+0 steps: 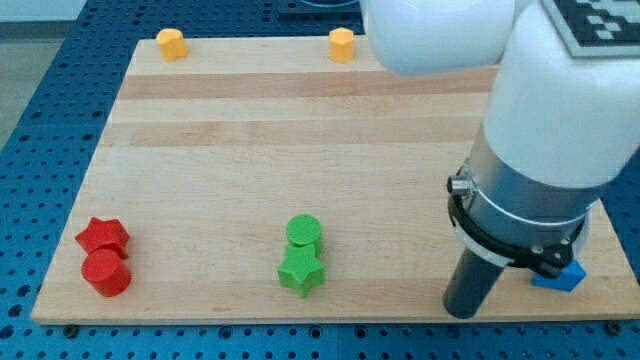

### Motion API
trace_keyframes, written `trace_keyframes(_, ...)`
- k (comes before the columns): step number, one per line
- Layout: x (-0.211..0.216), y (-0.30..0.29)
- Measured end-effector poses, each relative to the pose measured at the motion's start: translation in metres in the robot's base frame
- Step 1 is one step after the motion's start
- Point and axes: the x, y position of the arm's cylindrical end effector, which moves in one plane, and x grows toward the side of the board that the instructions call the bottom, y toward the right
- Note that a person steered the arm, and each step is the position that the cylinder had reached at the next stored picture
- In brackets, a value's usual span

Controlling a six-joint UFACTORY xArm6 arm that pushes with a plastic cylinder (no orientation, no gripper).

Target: Place the blue triangle to the right of the blue cube

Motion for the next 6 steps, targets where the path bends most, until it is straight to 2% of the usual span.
trace_keyframes(2,0.0,0.07)
trace_keyframes(4,0.0,0.107)
trace_keyframes(6,0.0,0.113)
